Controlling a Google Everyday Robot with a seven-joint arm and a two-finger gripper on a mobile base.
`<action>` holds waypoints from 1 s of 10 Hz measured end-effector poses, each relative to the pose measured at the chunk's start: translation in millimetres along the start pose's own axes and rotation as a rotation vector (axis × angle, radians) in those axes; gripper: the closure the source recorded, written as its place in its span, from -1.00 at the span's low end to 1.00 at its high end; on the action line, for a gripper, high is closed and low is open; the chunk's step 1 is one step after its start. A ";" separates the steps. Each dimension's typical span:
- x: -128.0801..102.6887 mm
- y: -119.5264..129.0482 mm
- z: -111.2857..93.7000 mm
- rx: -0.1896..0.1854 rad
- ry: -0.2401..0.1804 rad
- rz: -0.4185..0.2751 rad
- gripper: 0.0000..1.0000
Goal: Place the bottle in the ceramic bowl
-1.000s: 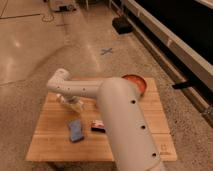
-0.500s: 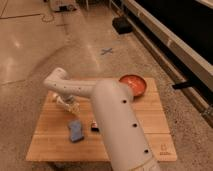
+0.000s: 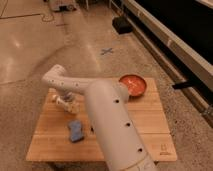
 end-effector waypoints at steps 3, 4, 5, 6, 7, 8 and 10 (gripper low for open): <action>3.6 4.4 -9.9 0.002 0.046 0.006 -0.30; 5.6 8.9 -19.0 0.006 0.074 0.015 -0.30; 5.9 13.8 -25.8 0.006 0.092 0.026 -0.30; 4.8 18.7 -32.6 0.012 0.112 0.050 -0.30; 2.2 22.3 -34.1 0.019 0.122 0.102 -0.30; -0.6 22.8 -33.8 0.026 0.121 0.124 -0.30; -5.3 23.0 -29.1 0.061 0.115 0.134 -0.30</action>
